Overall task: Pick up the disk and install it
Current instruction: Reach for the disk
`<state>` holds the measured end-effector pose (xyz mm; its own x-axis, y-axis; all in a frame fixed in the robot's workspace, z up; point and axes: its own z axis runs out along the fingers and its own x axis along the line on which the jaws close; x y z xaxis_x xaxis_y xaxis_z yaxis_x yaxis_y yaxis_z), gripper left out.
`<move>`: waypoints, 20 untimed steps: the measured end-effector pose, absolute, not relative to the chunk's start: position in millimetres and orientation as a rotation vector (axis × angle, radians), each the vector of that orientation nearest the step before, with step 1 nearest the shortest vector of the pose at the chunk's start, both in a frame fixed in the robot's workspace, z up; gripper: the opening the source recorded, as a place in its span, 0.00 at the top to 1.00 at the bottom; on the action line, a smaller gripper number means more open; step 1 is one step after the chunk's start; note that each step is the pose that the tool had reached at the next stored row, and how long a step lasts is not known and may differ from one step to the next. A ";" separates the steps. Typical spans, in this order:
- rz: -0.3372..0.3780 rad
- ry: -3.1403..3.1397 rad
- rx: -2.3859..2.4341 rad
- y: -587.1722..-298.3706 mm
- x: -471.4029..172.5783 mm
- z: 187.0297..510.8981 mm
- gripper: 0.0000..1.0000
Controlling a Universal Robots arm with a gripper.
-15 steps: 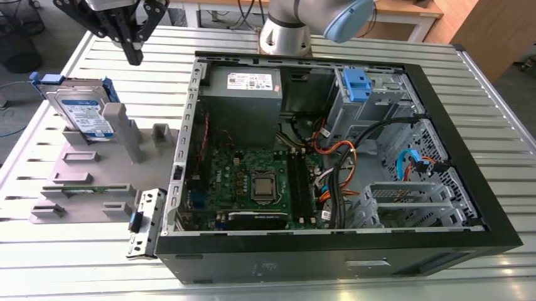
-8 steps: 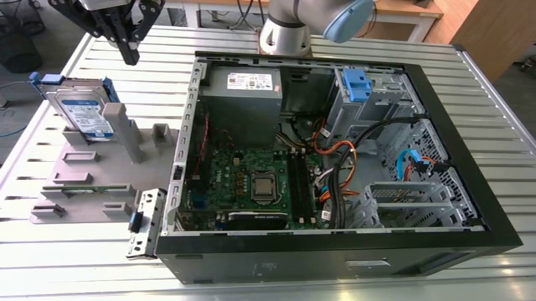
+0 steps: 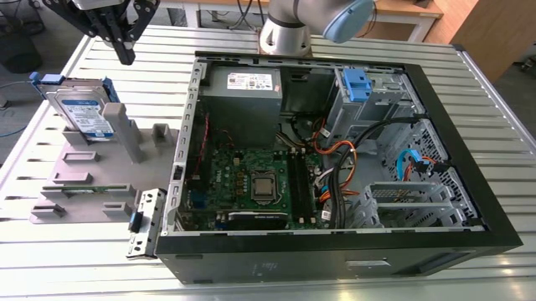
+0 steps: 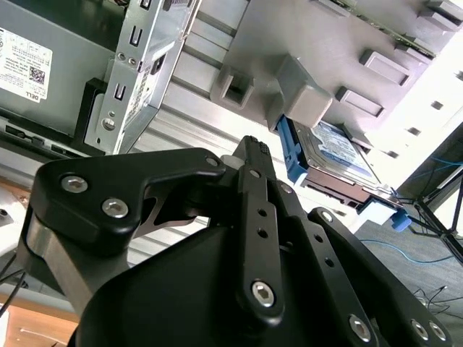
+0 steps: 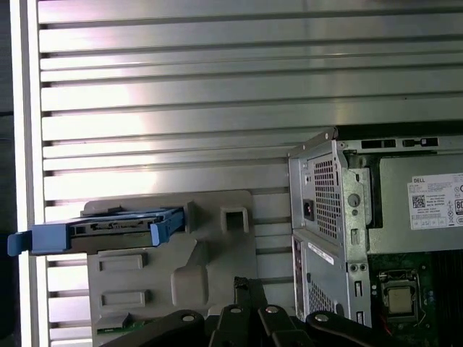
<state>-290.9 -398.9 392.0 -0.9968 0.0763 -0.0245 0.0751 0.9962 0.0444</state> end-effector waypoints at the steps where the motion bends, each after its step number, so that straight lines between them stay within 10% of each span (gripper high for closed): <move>1: 0.068 3.112 0.118 -398.9 -291.6 392.0 0.89; 20: 0.068 3.112 0.118 -398.9 -308.2 391.8 0.89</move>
<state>-308.2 -398.9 391.8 -0.9968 0.0762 -0.0246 0.0751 0.9962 0.0444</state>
